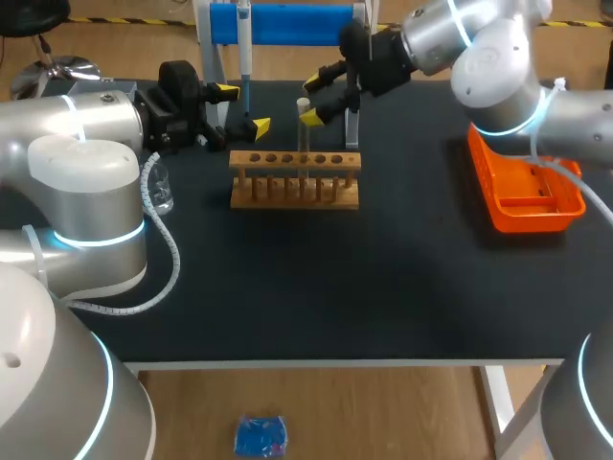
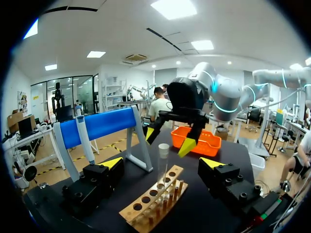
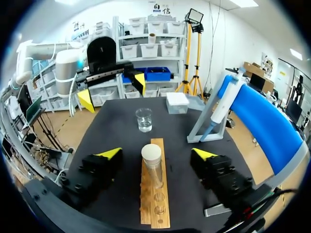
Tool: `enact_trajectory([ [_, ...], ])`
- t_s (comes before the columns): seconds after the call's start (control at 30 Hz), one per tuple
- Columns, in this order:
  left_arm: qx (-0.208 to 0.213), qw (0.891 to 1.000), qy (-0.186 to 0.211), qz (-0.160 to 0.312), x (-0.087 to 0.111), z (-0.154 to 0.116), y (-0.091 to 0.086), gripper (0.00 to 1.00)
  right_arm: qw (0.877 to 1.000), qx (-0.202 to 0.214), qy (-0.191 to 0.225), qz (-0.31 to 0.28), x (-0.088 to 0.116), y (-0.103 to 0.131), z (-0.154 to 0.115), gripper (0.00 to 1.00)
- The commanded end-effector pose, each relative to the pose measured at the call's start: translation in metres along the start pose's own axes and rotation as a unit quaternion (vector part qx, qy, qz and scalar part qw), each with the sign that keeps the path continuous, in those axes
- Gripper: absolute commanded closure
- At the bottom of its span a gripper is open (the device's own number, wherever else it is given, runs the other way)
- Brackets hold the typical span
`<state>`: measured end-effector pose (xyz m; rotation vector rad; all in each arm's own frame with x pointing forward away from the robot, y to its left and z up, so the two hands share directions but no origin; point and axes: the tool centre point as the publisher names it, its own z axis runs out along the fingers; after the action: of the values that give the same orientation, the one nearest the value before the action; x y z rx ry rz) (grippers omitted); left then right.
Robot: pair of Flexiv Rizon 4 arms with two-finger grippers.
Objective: Invert the test tube, pick up the pipette, mount the tip to pipette, aspirate from beaker and dispense into the tube, eject the tip, return the pipette, and cap with the stopper.
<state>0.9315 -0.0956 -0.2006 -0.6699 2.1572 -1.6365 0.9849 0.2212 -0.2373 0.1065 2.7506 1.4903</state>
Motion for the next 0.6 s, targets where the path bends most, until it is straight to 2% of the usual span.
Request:
enact_trajectory([
  [0.03,0.000,1.000,-0.001,0.000,0.001,0.001,0.000,0.00,1.000,-0.017,0.001,-0.002,0.006,0.002,-0.011,0.00],
  [0.4,0.000,1.000,-0.001,0.000,0.001,0.001,0.000,0.00,0.998,-0.068,0.008,-0.007,0.020,0.020,-0.025,0.00],
  [0.6,0.000,1.000,-0.001,0.000,0.001,0.001,0.000,0.00,0.993,-0.120,0.022,0.000,0.025,0.027,-0.031,0.00],
])
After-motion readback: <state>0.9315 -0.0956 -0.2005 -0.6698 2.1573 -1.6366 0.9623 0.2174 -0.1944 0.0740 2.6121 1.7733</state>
